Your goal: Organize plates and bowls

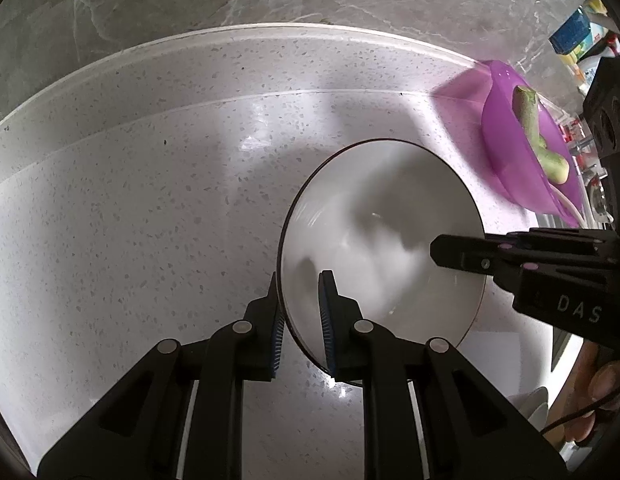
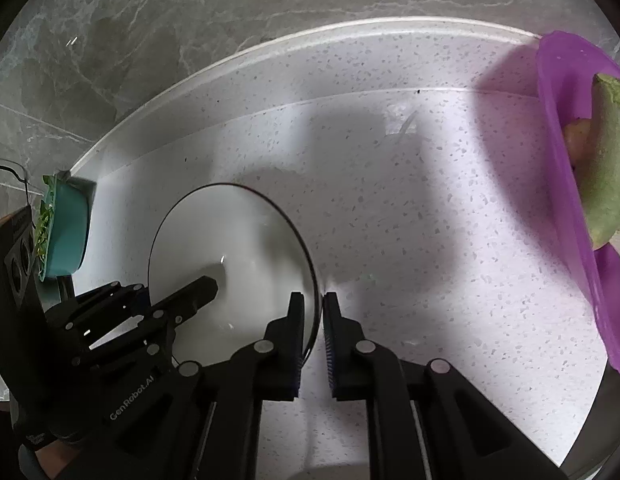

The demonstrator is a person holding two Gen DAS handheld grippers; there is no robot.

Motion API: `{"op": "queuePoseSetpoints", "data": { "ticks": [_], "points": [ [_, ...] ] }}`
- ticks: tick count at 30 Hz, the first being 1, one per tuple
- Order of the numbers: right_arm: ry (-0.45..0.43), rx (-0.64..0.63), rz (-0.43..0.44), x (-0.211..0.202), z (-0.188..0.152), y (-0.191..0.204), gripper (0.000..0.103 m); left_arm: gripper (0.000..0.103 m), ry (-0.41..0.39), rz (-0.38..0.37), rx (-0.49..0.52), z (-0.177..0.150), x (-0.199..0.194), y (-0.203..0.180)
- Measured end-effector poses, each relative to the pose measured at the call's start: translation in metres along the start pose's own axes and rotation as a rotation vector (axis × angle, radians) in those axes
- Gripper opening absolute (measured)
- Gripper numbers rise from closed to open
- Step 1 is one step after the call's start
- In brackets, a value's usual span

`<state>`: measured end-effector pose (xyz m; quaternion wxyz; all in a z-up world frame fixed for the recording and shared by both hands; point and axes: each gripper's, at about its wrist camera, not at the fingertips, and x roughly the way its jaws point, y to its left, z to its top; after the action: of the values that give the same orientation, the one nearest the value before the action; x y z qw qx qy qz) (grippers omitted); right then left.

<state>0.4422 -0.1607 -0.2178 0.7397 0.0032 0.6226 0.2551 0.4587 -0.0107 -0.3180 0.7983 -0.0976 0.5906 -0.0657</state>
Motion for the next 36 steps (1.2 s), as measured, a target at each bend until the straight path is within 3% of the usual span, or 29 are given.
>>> {"op": "queuePoseSetpoints", "data": {
  "ticks": [8, 16, 20, 22, 25, 28, 31, 34, 36],
  "points": [
    [-0.008, 0.016, 0.0, -0.006, -0.001, -0.003, 0.012, 0.014, -0.005, -0.007, 0.004, 0.001, -0.011, -0.005],
    [0.0, 0.036, 0.02, 0.001, -0.003, -0.012, 0.013, 0.014, 0.008, -0.019, -0.028, -0.001, 0.002, 0.002],
    [-0.001, 0.072, 0.101, 0.004, 0.0, -0.024, 0.017, 0.015, -0.006, -0.061, -0.043, 0.001, 0.002, 0.012],
    [0.002, 0.107, 0.148, 0.005, 0.0, -0.031, 0.021, 0.024, -0.011, -0.132, -0.075, 0.003, 0.002, 0.02],
    [0.003, 0.12, 0.184, 0.006, 0.001, -0.035, 0.025, 0.025, -0.004, -0.197, -0.112, 0.003, 0.005, 0.029],
    [0.007, 0.101, 0.176, 0.006, 0.003, -0.034, 0.027, 0.025, 0.01, -0.175, -0.064, 0.002, 0.006, 0.025],
    [0.014, 0.081, 0.146, 0.006, 0.006, -0.03, 0.017, 0.021, 0.029, -0.178, -0.068, 0.004, 0.007, 0.026],
    [0.02, 0.118, 0.178, 0.006, 0.006, -0.038, 0.016, 0.018, 0.048, -0.222, -0.103, 0.003, 0.008, 0.033],
    [0.024, 0.115, 0.177, 0.007, 0.006, -0.039, 0.016, 0.018, 0.052, -0.194, -0.081, 0.006, 0.01, 0.028]
  ]
}}
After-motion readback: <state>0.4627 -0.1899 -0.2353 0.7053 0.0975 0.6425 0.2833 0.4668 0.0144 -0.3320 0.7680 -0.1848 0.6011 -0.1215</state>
